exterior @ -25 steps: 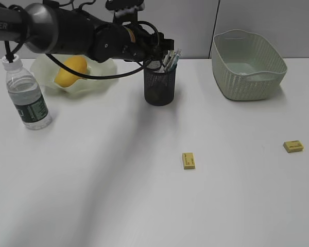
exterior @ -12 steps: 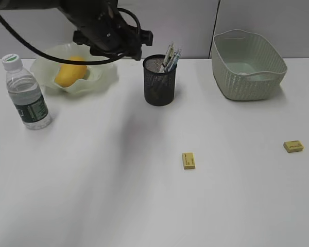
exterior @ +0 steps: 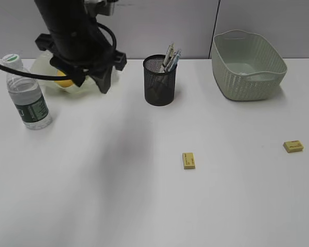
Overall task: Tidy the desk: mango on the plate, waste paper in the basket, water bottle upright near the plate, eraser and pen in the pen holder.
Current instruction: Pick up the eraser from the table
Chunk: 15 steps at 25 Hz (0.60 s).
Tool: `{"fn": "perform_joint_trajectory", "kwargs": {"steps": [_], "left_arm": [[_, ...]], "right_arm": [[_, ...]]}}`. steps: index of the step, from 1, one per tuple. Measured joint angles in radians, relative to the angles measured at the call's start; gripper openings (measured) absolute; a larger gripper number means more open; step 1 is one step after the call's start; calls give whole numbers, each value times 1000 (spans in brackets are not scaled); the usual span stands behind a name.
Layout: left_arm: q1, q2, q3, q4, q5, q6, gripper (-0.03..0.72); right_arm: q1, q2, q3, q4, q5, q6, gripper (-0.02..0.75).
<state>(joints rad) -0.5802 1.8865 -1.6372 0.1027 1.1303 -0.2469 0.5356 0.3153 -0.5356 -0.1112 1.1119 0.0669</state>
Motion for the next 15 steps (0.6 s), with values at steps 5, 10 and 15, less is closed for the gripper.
{"fn": "perform_joint_trajectory", "kwargs": {"steps": [5, 10, 15], "left_arm": [[0, -22, 26, 0, 78, 15, 427], [-30, -153, 156, 1, 81, 18, 426], [-70, -358, 370, -2, 42, 19, 425]], "right_arm": [[0, 0, 0, 0, 0, 0, 438], [0, 0, 0, 0, 0, -1, 438], [0, 0, 0, 0, 0, -1, 438]]}}
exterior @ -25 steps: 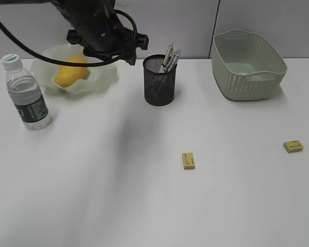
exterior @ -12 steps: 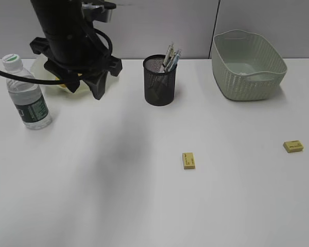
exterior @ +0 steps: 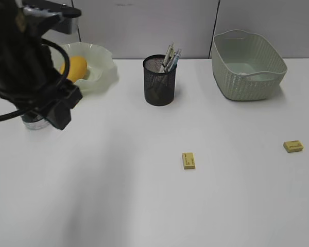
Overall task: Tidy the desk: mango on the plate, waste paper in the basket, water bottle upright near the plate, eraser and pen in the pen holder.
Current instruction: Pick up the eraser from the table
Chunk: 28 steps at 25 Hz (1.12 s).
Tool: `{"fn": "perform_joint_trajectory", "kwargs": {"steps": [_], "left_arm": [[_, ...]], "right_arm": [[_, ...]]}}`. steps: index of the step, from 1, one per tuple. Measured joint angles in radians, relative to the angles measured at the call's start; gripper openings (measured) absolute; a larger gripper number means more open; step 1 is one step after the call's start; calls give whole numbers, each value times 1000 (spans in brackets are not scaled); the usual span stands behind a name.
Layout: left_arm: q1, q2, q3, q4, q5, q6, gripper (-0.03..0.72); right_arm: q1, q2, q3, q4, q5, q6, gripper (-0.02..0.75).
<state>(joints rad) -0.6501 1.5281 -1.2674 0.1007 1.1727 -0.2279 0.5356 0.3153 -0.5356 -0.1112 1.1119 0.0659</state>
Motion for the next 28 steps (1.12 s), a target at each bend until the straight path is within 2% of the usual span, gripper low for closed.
{"fn": "perform_joint_trajectory", "kwargs": {"steps": [8, 15, 21, 28], "left_arm": [[-6, -380, 329, -38, -103, 1, 424], [-6, -702, 520, -30, -168, 3, 424], [-6, -928, 618, -25, -174, 5, 424], [-8, -1010, 628, -24, -166, 5, 424]], "right_arm": [[0, 0, 0, 0, 0, 1, 438], [0, 0, 0, 0, -1, 1, 438], [0, 0, 0, 0, -1, 12, 438], [0, 117, -7, -8, -1, 119, 438]]}}
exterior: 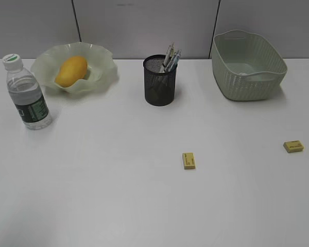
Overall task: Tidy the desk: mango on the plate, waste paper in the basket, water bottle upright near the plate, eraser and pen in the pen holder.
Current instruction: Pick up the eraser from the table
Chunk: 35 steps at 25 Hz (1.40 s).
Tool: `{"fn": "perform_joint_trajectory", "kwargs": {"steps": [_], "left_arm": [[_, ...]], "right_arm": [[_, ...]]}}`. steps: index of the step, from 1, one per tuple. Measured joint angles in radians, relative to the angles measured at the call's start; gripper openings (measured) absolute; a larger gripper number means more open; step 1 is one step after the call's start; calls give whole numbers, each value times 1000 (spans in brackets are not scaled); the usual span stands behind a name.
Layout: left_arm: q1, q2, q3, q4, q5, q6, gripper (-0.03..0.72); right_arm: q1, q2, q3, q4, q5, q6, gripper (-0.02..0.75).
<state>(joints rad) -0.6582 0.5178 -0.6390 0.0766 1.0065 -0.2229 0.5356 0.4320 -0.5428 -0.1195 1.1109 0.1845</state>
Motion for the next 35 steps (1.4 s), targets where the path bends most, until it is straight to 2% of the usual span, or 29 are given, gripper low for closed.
{"fn": "perform_joint_trajectory", "kwargs": {"steps": [9, 19, 25, 35], "left_arm": [[0, -3, 0, 0, 0, 0, 407], [0, -3, 1, -22, -10, 0, 406], [0, -3, 1, -22, -4, 0, 396], [0, -3, 1, -22, 5, 0, 379]], "right_arm": [[0, 456, -113, -45, -30, -2, 438], [-16, 939, -257, -50, -201, -69, 438], [-146, 1091, -347, 29, -249, -174, 438], [-455, 1171, -403, 37, -281, -236, 438]]}}
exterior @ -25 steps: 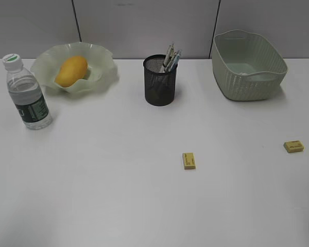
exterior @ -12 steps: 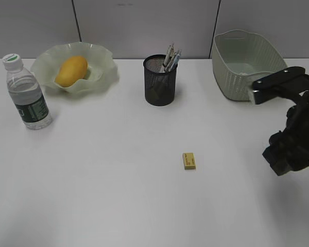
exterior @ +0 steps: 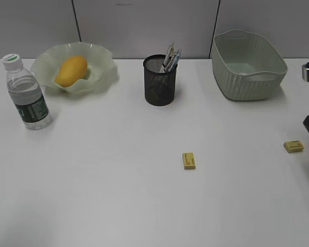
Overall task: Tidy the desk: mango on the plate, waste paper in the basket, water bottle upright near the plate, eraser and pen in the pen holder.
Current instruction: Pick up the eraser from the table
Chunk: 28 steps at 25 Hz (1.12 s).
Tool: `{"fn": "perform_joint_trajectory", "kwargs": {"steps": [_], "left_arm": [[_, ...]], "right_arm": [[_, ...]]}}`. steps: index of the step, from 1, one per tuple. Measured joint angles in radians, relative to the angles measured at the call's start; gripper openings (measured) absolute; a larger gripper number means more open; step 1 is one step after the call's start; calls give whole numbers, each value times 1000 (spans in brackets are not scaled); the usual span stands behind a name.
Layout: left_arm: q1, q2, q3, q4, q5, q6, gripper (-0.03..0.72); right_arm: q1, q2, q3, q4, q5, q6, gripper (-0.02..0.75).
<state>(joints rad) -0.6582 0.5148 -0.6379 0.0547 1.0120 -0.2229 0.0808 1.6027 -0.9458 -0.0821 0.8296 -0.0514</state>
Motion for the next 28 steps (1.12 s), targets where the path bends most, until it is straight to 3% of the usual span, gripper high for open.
{"fn": "perform_joint_trajectory", "kwargs": {"steps": [6, 14, 28], "left_arm": [[0, 0, 0, -1, 3, 0, 379], [0, 0, 0, -1, 4, 1, 379], [0, -2, 0, -1, 9, 1, 379]], "right_arm": [[-55, 83, -60, 0, -23, -31, 444], [-55, 252, -146, 76, -65, -99, 529], [-55, 399, -209, 82, -142, -113, 524]]}}
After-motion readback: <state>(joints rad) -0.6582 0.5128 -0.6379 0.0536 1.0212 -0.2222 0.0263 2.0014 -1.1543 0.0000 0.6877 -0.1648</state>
